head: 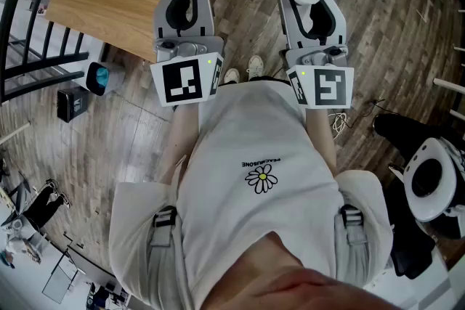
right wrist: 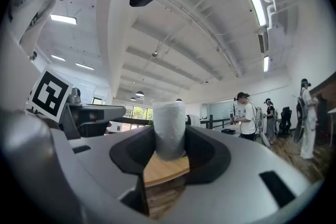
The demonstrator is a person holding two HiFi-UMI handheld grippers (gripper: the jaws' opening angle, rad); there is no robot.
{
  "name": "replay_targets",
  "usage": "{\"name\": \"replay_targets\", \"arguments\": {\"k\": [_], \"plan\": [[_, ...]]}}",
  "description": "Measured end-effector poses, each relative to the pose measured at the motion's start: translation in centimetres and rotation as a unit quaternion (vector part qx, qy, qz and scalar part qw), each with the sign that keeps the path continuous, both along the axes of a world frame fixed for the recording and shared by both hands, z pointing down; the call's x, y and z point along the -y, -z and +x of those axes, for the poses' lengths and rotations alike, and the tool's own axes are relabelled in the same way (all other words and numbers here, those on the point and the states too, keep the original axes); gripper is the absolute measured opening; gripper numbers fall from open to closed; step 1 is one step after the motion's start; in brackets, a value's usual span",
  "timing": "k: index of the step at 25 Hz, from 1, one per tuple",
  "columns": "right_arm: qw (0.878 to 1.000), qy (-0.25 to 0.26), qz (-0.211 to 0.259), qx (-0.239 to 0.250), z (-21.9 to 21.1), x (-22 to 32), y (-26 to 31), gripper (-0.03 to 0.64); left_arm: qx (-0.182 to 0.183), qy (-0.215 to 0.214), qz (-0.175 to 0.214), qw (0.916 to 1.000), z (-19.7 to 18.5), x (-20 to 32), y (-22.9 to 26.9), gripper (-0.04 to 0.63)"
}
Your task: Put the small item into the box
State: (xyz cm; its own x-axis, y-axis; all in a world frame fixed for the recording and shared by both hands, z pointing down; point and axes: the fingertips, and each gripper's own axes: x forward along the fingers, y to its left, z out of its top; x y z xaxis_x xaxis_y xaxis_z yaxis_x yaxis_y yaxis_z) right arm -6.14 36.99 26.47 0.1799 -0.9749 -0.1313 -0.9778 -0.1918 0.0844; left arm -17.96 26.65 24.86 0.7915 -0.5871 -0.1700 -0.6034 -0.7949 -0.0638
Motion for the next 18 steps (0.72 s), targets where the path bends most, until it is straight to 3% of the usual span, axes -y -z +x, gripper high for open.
{"name": "replay_targets", "arguments": {"k": [4,8,11,13,15,16,18], "plan": [[1.0,0.003,0.003,0.014,1.3,0.1,-0.4,0.169,-0.002,0.0,0.005,1.0,1.0,0.1,0.0,0.015],[1.0,0.013,-0.001,0.017,1.9,0.6,-0.8,0.169,-0.013,0.0,-0.015,0.9998,1.6,0.7,-0.3,0.015],[0.999,0.021,0.002,0.027,2.5,1.1,-0.9,0.169,-0.047,-0.019,-0.073,0.996,2.1,1.7,-0.7,0.015],[0.999,0.028,0.008,0.035,3.1,1.4,-0.9,0.169,-0.094,-0.042,-0.144,0.9842,2.5,2.7,-1.2,0.015],[0.999,0.036,0.009,0.036,3.8,1.7,-1.0,0.169,-0.127,-0.053,-0.192,0.9718,2.8,3.6,-1.8,0.015],[0.999,0.039,0.008,0.034,4.2,1.7,-1.2,0.169,-0.127,-0.053,-0.196,0.971,3.0,3.9,-2.0,0.015],[0.999,0.042,0.004,0.029,4.9,1.7,-1.7,0.169,-0.1,-0.039,-0.172,0.9792,3.4,4.0,-2.3,0.015]]}}
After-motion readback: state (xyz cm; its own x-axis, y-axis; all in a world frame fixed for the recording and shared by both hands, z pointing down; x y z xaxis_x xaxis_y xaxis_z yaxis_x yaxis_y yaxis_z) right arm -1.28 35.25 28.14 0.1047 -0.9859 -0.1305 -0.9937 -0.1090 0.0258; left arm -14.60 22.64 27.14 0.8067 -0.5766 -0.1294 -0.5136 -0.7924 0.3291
